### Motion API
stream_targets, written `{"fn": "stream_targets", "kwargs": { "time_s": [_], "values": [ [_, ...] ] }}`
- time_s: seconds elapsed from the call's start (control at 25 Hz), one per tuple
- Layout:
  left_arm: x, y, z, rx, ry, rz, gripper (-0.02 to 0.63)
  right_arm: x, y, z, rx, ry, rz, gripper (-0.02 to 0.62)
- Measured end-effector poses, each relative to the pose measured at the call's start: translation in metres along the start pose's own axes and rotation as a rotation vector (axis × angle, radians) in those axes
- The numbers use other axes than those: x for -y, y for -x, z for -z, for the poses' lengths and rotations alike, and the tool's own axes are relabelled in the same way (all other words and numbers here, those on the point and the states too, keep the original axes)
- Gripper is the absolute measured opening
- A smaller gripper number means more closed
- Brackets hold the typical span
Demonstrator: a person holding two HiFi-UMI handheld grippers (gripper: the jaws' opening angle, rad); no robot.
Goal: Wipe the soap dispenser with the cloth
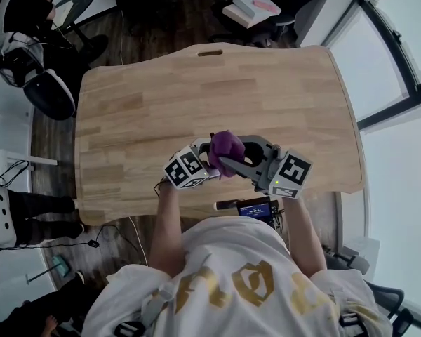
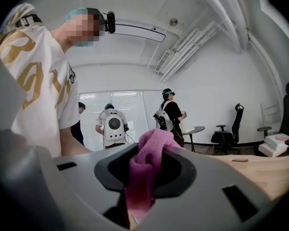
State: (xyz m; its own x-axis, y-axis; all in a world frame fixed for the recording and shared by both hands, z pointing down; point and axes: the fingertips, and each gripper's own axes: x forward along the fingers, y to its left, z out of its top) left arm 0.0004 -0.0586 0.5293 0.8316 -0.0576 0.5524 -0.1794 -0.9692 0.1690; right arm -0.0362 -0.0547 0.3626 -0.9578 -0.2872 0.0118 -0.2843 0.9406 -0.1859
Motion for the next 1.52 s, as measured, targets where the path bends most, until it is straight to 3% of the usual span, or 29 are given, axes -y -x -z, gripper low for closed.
{"fn": "stream_targets", "kwargs": {
  "time_s": [0.56,0.92,1.08,1.36,1.52],
  "values": [
    [0.006,0.000,0.000,-0.031,-0.032,0.013,0.344,0.021,-0.007,-0.015,0.064,0.052,0.137,0.097],
    [0.014,-0.009,0.002,-0.070,-0.079,0.040,0.344,0.065,0.007,-0.011,0.069,-0.004,0.355,0.097],
    [0.021,-0.011,-0.006,-0.040,-0.099,0.059,0.344,0.088,0.013,0.009,-0.016,-0.023,0.473,0.094],
    [0.017,0.001,-0.035,0.074,-0.083,0.059,0.344,0.084,0.014,0.022,-0.008,-0.095,0.431,0.091],
    [0.017,0.007,-0.041,0.100,-0.085,0.059,0.344,0.086,0.023,0.029,0.002,-0.128,0.454,0.091]
  ]
}}
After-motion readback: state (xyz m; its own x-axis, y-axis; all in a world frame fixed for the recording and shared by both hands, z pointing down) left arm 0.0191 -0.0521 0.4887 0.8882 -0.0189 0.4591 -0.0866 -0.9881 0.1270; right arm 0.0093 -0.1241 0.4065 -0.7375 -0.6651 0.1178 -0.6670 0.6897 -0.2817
